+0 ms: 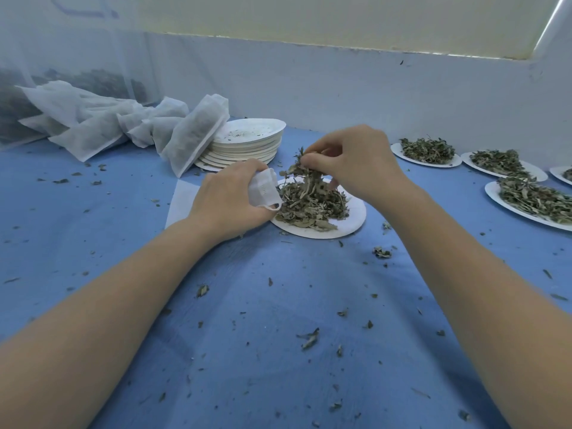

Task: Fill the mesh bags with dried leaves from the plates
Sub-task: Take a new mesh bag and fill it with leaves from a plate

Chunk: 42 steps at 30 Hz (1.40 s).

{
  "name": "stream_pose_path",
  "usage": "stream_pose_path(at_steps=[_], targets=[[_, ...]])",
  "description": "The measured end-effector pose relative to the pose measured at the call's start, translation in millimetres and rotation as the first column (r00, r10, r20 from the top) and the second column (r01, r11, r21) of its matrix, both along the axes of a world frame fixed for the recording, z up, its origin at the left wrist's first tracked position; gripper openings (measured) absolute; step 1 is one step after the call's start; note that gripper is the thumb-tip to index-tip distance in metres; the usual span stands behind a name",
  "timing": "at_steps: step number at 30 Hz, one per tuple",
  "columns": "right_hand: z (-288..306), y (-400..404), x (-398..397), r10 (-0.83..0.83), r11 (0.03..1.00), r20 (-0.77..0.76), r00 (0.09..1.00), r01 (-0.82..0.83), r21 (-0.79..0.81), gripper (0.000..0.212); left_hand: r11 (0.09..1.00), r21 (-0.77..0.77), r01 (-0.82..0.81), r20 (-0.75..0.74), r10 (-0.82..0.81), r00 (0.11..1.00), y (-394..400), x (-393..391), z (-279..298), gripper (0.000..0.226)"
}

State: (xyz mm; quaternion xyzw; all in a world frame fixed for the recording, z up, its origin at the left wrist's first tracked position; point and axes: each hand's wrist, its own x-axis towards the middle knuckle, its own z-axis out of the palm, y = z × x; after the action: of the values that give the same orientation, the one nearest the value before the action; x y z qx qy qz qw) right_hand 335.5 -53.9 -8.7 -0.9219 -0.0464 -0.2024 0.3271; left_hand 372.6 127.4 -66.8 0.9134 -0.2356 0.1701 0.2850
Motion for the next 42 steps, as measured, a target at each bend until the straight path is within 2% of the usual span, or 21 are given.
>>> stream_pose_path(at_steps=[3,6,10,14,17,19,23,26,30,32,36,39,42], targets=[[-7.9,10.7,1.5,-0.042,0.998,0.012,0.999,0.041,0.047,0.005,0.999,-0.032,0.004,0.003,-0.004,1.0,-3.0,-0.7,-0.3,0.061],[-13.8,20.3,1.8,-0.037,0.999,0.006,0.999,0.037,0.02,0.008,0.996,-0.091,0.003,0.001,-0.003,1.0,-5.7,-1.7,-0.7,0.059],[-15.4,22.7,-2.3,0.093,0.996,-0.092,0.991,-0.094,-0.002,0.009,0.987,-0.159,-0.014,-0.009,0.013,1.0,-7.8,-2.2,-1.1,0.052],[-12.5,19.4,-4.1,0.231,0.972,-0.193,0.954,-0.233,0.011,0.019,0.991,-0.132,0.022,0.02,-0.019,1.0,-8.6,-3.6,-1.4,0.054],[-12.3,16.2,-1.3,0.226,0.971,-0.143,0.964,-0.211,0.113,0.016,0.992,-0.125,0.023,0.043,-0.018,0.999,-9.7,-4.5,-0.9,0.058],[-14.4,16.3,-1.7,0.218,0.962,-0.074,0.973,-0.202,0.185,0.023,0.989,-0.142,0.036,0.062,-0.027,0.998,-10.7,-5.6,-0.5,0.057],[-19.6,18.6,-1.0,0.165,0.959,0.069,0.984,-0.176,0.223,0.032,0.982,-0.168,0.085,0.139,-0.062,0.988,-13.3,-8.9,-0.3,0.055],[-22.1,20.1,1.9,0.083,0.985,0.154,0.985,-0.105,0.141,0.038,0.979,-0.166,0.116,0.196,-0.083,0.977,-16.6,-10.3,-0.7,0.052],[-25.6,20.3,3.7,0.007,1.0,0.023,1.0,-0.007,0.007,0.055,0.978,-0.172,0.118,0.221,-0.078,0.972,-17.4,-9.6,-1.5,0.049],[-25.0,20.5,2.3,0.031,0.999,-0.045,0.999,-0.03,0.028,0.047,0.976,-0.195,0.099,0.218,-0.056,0.974,-17.5,-8.7,-1.8,0.046],[-18.5,20.5,-2.0,0.101,0.982,-0.041,0.994,-0.093,0.167,0.01,0.963,-0.266,0.041,0.164,0.003,0.986,-19.9,-7.7,-0.3,0.037],[-14.9,18.7,-3.1,0.131,0.956,0.009,0.991,-0.129,0.263,0.007,0.952,-0.306,0.004,0.099,0.027,0.995,-19.4,-4.1,0.2,0.036],[-14.8,16.3,-4.1,0.171,0.95,0.048,0.984,-0.178,0.256,0.007,0.942,-0.336,0.0,0.07,0.025,0.997,-19.1,-2.1,0.3,0.039]])
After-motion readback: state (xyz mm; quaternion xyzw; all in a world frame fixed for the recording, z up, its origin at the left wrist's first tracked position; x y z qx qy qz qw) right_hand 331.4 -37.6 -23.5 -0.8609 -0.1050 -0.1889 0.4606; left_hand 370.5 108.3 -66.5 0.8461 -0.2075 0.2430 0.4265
